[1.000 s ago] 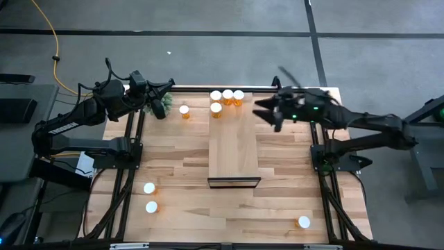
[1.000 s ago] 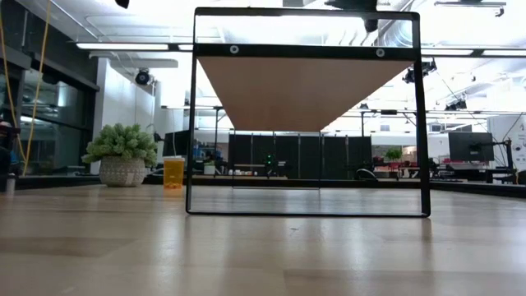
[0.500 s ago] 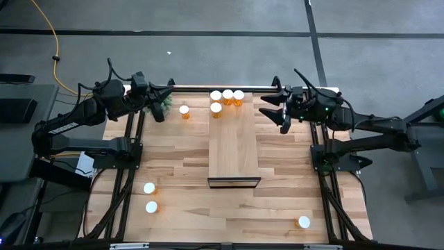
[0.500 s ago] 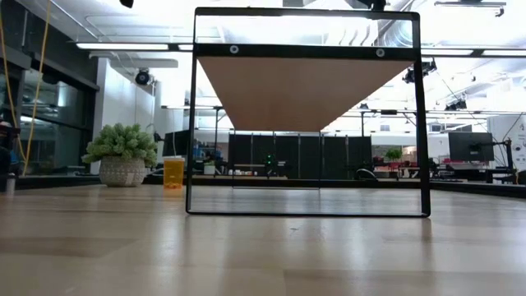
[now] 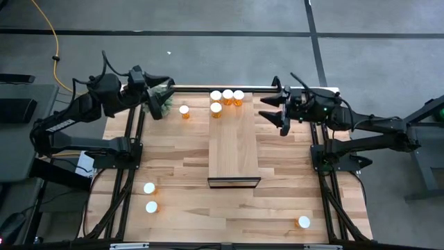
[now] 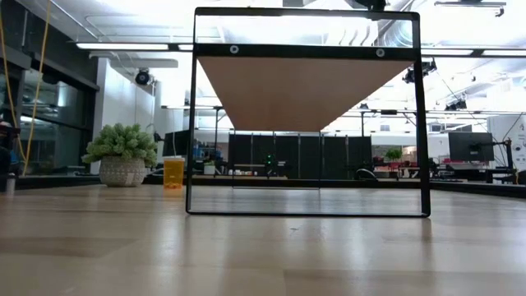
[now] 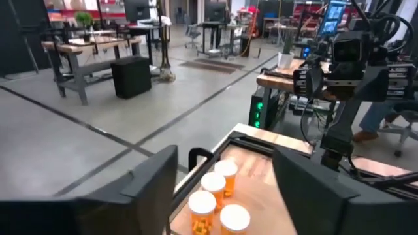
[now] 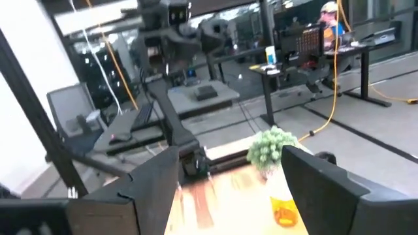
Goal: Pick and place medicine bottles onto shelf by color
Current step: Put the orange pill bottle on the shelf
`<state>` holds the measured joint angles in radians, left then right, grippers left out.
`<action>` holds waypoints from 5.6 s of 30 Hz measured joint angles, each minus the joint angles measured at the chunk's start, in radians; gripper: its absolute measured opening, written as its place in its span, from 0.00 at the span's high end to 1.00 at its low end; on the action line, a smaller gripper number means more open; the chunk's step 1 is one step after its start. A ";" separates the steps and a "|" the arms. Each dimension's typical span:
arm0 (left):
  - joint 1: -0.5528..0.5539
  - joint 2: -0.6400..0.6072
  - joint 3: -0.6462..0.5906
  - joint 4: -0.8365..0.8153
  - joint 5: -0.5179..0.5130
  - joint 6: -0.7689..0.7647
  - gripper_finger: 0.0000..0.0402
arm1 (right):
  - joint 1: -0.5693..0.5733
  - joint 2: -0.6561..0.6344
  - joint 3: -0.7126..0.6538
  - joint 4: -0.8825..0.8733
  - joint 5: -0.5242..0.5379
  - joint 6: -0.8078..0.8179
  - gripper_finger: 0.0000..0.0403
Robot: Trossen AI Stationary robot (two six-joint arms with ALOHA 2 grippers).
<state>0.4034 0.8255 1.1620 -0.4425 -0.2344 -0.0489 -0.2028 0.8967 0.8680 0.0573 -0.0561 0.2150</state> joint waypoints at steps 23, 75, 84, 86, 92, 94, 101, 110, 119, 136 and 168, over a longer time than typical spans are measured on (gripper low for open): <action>-0.498 0.163 0.151 -0.909 0.219 -0.645 0.31 | -0.008 0.001 0.000 -0.215 -0.069 0.021 0.97; -1.125 0.349 -0.401 -0.545 0.186 -1.032 0.31 | -0.009 0.001 0.000 -0.369 -0.066 0.054 1.00; -1.125 0.349 -0.401 -0.546 0.186 -0.955 0.31 | -0.009 0.001 0.000 -0.384 -0.067 0.054 1.00; -1.125 0.349 -0.401 -0.546 0.186 -0.926 0.31 | -0.009 0.001 0.000 -0.389 -0.067 0.053 1.00; -1.125 0.349 -0.401 -0.547 0.186 -0.900 0.31 | -0.009 0.001 0.000 -0.391 -0.067 0.046 1.00; -1.125 0.349 -0.401 -0.549 0.186 -0.900 0.30 | -0.009 0.001 0.000 -0.391 -0.067 0.046 1.00; -1.125 0.349 -0.401 -0.564 0.164 -0.914 0.17 | -0.009 0.001 0.000 -0.401 -0.067 0.046 1.00; -1.123 0.349 -0.401 -0.555 0.144 -0.908 0.15 | -0.009 0.001 0.000 -0.417 -0.067 0.046 1.00; -1.132 0.349 -0.401 -0.555 0.177 -0.890 0.15 | -0.009 0.001 0.000 -0.417 -0.067 0.038 1.00; -1.158 0.459 -0.402 -0.552 0.169 -0.811 0.15 | -0.009 0.001 0.001 -0.419 -0.067 0.030 1.00; -1.150 0.488 -0.402 -0.538 0.194 -0.785 0.50 | -0.009 0.001 0.001 -0.419 -0.067 0.030 1.00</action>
<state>-0.7469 1.3135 0.7601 -0.9809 -0.0402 -0.8337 -0.2119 0.8974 0.8690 -0.3622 -0.1226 0.2451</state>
